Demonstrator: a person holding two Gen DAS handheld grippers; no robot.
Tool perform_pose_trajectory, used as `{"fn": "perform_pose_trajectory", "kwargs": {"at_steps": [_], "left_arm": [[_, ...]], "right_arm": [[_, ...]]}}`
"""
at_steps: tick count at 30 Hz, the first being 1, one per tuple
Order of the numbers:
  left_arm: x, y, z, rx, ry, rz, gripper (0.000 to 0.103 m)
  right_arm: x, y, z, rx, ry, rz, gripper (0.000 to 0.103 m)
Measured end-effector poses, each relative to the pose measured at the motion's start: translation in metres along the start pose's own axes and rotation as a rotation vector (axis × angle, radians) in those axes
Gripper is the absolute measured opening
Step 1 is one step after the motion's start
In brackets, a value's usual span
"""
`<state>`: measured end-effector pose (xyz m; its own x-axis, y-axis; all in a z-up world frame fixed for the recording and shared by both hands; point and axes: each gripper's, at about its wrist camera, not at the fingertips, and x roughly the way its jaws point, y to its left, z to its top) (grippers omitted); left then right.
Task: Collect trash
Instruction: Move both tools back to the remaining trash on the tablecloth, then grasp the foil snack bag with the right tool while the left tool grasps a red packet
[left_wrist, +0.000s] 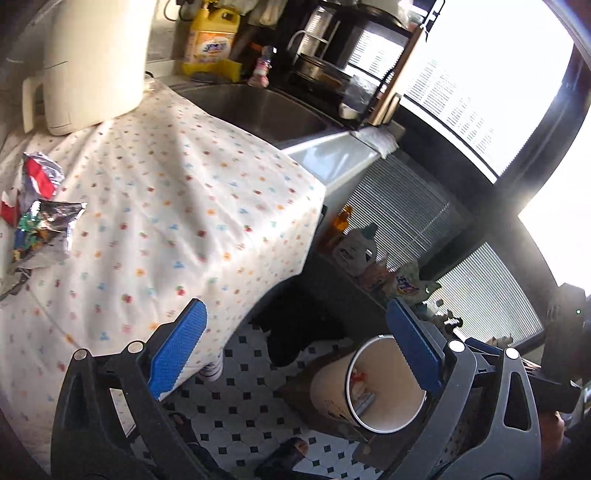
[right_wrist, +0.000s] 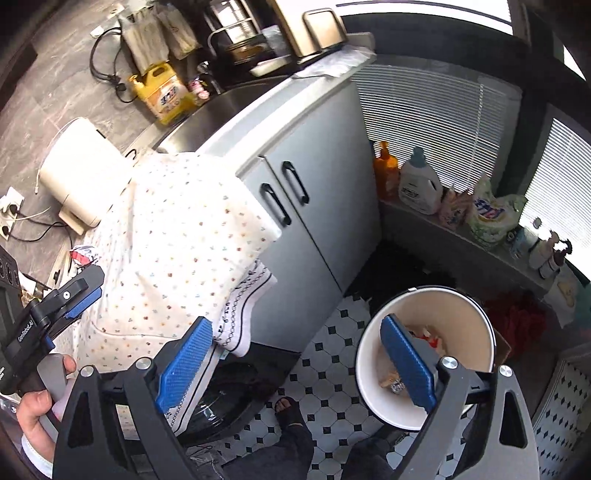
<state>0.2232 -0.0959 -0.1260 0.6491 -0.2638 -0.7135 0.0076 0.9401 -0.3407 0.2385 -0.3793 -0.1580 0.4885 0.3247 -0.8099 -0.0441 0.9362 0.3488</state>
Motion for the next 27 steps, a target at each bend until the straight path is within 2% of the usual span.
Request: {"fn": "perform_pose_trajectory", "kwargs": {"at_steps": [4, 7, 11, 15, 21, 27], "left_arm": [[-0.032, 0.046, 0.010, -0.054, -0.065, 0.049, 0.097], [-0.054, 0.080, 0.015, -0.097, -0.104, 0.087, 0.097], [-0.077, 0.121, 0.018, -0.147, -0.146, 0.131, 0.097], [-0.095, 0.159, 0.017, -0.200, -0.176, 0.175, 0.097], [-0.117, 0.208, 0.012, -0.261, -0.204, 0.238, 0.097], [-0.136, 0.253, 0.010, -0.296, -0.222, 0.287, 0.097]], "right_arm": [[0.011, 0.053, 0.012, -0.073, 0.006, 0.061, 0.090], [0.023, 0.093, 0.018, -0.133, 0.029, 0.107, 0.084], [0.038, 0.143, 0.022, -0.198, 0.052, 0.159, 0.082], [0.053, 0.187, 0.021, -0.250, 0.080, 0.201, 0.078], [0.074, 0.244, 0.018, -0.304, 0.108, 0.247, 0.078], [0.102, 0.290, 0.016, -0.306, 0.150, 0.293, 0.075]]}}
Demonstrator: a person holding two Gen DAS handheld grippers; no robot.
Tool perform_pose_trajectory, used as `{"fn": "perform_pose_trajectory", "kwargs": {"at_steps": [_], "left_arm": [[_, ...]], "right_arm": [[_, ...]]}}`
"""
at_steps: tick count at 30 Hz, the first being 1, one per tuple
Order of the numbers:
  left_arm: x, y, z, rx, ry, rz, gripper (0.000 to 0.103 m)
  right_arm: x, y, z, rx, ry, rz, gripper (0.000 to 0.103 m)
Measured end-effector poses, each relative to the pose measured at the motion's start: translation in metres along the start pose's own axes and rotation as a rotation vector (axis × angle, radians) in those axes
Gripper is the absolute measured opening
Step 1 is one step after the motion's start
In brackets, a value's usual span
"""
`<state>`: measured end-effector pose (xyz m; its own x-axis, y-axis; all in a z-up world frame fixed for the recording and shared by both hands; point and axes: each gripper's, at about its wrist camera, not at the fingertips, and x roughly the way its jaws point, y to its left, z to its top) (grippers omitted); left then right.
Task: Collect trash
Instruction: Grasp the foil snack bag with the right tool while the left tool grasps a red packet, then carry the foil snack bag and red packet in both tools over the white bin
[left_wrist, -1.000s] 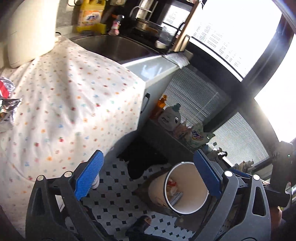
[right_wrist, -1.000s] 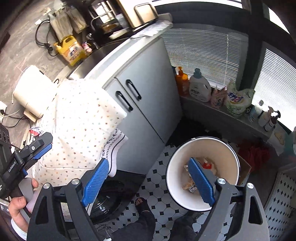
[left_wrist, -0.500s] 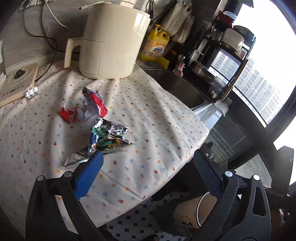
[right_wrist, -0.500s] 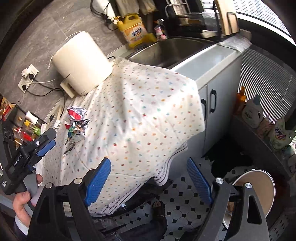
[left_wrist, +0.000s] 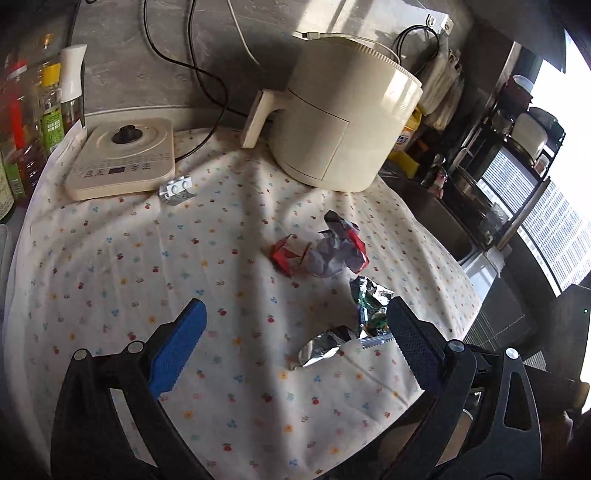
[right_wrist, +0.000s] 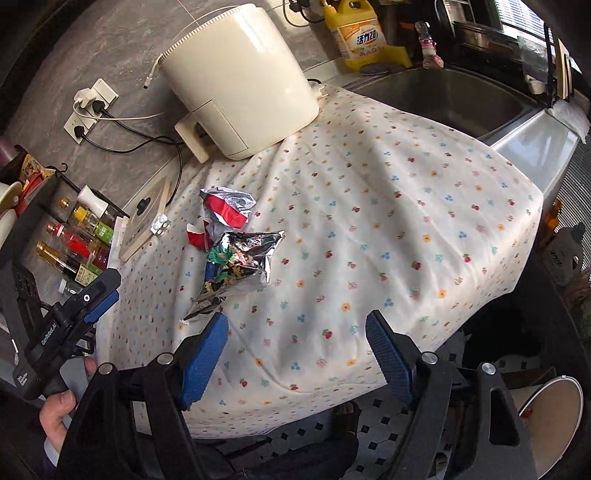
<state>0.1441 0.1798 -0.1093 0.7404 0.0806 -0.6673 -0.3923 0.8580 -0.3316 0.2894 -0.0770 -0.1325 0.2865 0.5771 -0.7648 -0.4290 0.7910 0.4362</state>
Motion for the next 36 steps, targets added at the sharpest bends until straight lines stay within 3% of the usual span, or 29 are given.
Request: {"fn": "perform_pose_trajectory", "kwargs": {"at_steps": [6, 7, 8, 9, 10, 16, 21, 28, 31, 32, 36], "left_arm": [[-0.001, 0.040, 0.019, 0.014, -0.017, 0.037, 0.097], [-0.001, 0.045, 0.023, 0.023, -0.017, 0.040, 0.097], [0.000, 0.049, 0.026, 0.031, -0.017, 0.042, 0.097], [0.002, 0.052, 0.030, 0.038, -0.016, 0.042, 0.097], [0.003, 0.055, 0.033, 0.041, -0.015, 0.040, 0.097], [0.032, 0.057, 0.044, 0.075, 0.029, -0.031, 0.094], [0.070, 0.042, 0.047, 0.100, 0.102, -0.099, 0.069], [0.114, 0.018, 0.050, 0.140, 0.153, -0.129, 0.047], [0.132, 0.015, 0.050, 0.146, 0.182, -0.091, 0.023], [0.137, 0.016, 0.050, 0.131, 0.195, -0.078, 0.008], [0.128, 0.022, 0.052, 0.069, 0.181, -0.071, 0.004]], "right_arm": [[0.047, 0.027, 0.012, 0.060, 0.023, 0.083, 0.074], [0.056, 0.030, 0.014, 0.073, 0.029, 0.092, 0.066], [0.065, 0.032, 0.016, 0.085, 0.042, 0.101, 0.057], [0.075, 0.034, 0.017, 0.098, 0.065, 0.112, 0.024], [0.084, 0.036, 0.018, 0.112, 0.087, 0.124, 0.002], [0.084, 0.046, 0.022, 0.090, 0.034, 0.091, 0.001], [0.069, 0.032, 0.024, 0.114, 0.012, 0.030, 0.001], [0.038, -0.001, 0.019, 0.172, -0.030, -0.054, 0.002], [0.026, -0.012, 0.016, 0.188, -0.042, -0.079, 0.002], [0.022, -0.015, 0.014, 0.191, -0.047, -0.087, 0.002], [0.007, -0.028, 0.011, 0.209, -0.065, -0.103, 0.002]]}}
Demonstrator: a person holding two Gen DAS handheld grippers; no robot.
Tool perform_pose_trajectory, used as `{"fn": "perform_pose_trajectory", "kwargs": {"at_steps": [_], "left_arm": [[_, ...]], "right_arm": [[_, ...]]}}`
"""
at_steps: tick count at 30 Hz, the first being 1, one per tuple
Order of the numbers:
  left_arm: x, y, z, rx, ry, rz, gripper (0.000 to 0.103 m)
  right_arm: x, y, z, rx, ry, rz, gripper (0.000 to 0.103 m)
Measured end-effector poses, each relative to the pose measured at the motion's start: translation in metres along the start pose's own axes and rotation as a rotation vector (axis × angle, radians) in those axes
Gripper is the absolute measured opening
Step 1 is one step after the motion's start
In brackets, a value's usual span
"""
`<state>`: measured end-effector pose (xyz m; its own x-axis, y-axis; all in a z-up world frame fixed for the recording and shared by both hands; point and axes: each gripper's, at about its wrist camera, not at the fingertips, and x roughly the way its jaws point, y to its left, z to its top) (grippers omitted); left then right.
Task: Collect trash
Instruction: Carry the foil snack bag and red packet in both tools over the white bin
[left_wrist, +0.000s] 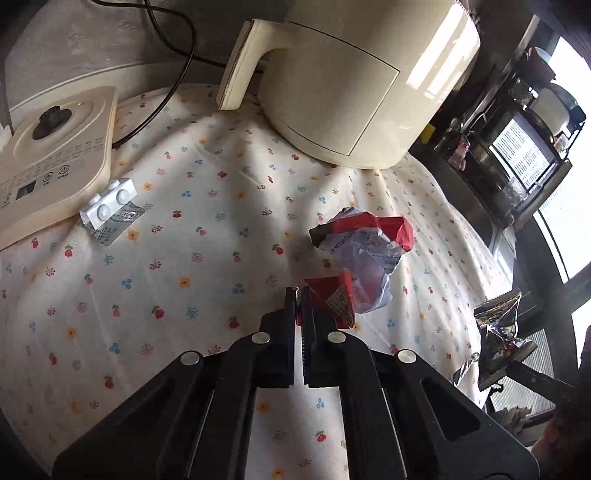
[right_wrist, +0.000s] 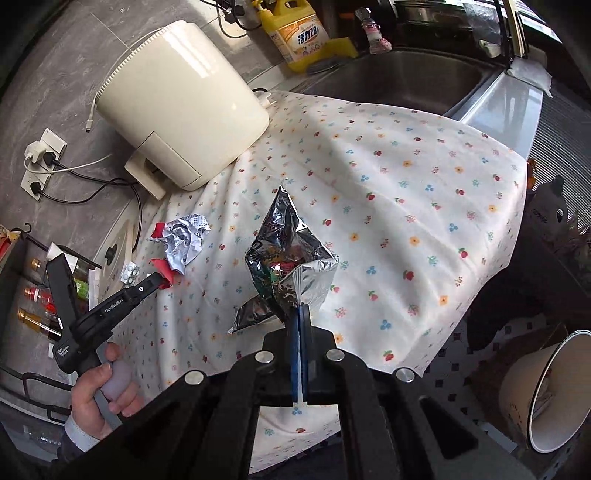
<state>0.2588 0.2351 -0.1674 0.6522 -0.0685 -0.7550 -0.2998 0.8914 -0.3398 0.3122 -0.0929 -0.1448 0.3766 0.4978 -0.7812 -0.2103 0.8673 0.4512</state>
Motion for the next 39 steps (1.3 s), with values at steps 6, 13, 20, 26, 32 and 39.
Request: {"fn": "perform_pose_trajectory", "kwargs": {"at_steps": [6, 13, 20, 26, 32, 39], "left_arm": [[-0.023, -0.010, -0.008, 0.000, -0.035, 0.040, 0.004], [-0.046, -0.062, -0.030, 0.024, -0.058, 0.017, 0.004], [-0.040, -0.135, -0.062, 0.084, -0.020, -0.041, 0.004], [-0.028, -0.200, -0.091, 0.160, 0.024, -0.094, 0.004], [-0.013, -0.265, -0.119, 0.236, 0.071, -0.146, 0.004], [0.011, -0.334, -0.166, 0.326, 0.150, -0.203, 0.004]], "right_arm": [[-0.019, -0.017, -0.001, -0.007, -0.012, 0.021, 0.002], [-0.053, -0.053, -0.007, 0.010, -0.031, 0.038, 0.002], [-0.094, -0.114, -0.021, 0.068, -0.058, 0.018, 0.002], [-0.130, -0.182, -0.039, 0.155, -0.090, -0.027, 0.002], [-0.165, -0.244, -0.061, 0.239, -0.121, -0.079, 0.002], [-0.201, -0.316, -0.098, 0.334, -0.131, -0.151, 0.002]]}}
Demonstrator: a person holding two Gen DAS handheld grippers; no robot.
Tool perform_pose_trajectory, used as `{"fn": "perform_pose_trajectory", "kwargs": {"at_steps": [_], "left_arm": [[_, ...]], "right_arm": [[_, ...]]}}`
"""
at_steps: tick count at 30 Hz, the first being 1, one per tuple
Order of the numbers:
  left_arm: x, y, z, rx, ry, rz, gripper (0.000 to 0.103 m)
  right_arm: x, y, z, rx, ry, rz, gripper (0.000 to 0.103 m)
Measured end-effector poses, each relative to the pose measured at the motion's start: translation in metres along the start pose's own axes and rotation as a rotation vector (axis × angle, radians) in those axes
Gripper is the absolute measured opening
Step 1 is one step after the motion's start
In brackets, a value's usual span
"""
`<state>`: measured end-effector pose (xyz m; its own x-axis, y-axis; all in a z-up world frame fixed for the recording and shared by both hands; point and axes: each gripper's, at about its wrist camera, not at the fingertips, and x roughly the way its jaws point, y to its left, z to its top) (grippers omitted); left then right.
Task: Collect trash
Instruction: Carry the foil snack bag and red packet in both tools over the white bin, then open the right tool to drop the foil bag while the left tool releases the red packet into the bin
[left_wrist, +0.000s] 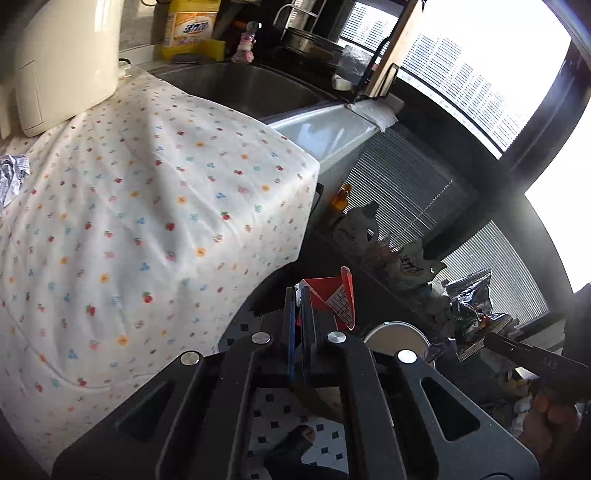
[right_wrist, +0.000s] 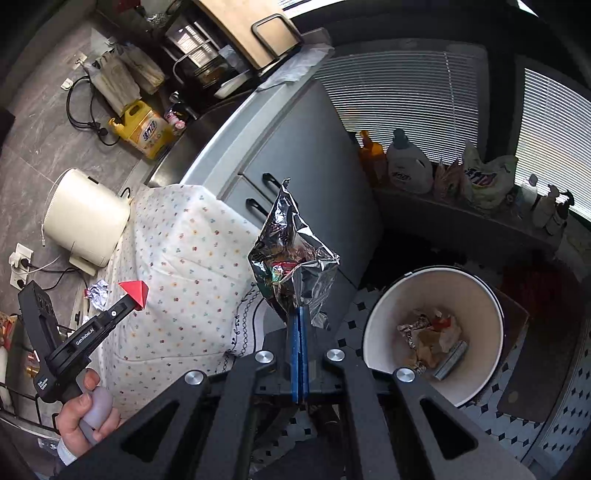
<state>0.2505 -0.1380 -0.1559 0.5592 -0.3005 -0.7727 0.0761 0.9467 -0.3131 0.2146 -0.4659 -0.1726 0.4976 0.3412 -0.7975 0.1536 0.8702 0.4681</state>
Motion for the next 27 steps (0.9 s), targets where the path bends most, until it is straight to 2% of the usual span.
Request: {"fn": "perform_pose_trajectory", "kwargs": {"at_steps": [8, 12, 15, 27], "left_arm": [[0.042, -0.063, -0.032, 0.043, 0.075, -0.064, 0.004], [0.055, -0.089, -0.045, 0.066, 0.099, -0.086, 0.004], [0.063, -0.106, -0.054, 0.092, 0.121, -0.101, 0.004], [0.097, -0.151, -0.074, 0.143, 0.214, -0.162, 0.004]], "right_arm": [[-0.014, -0.070, -0.015, 0.052, 0.019, -0.076, 0.003], [-0.011, -0.094, -0.020, 0.070, 0.052, -0.087, 0.009], [-0.016, -0.109, -0.022, 0.098, 0.023, -0.112, 0.050], [-0.039, -0.144, -0.020, 0.136, -0.010, -0.142, 0.050]]}}
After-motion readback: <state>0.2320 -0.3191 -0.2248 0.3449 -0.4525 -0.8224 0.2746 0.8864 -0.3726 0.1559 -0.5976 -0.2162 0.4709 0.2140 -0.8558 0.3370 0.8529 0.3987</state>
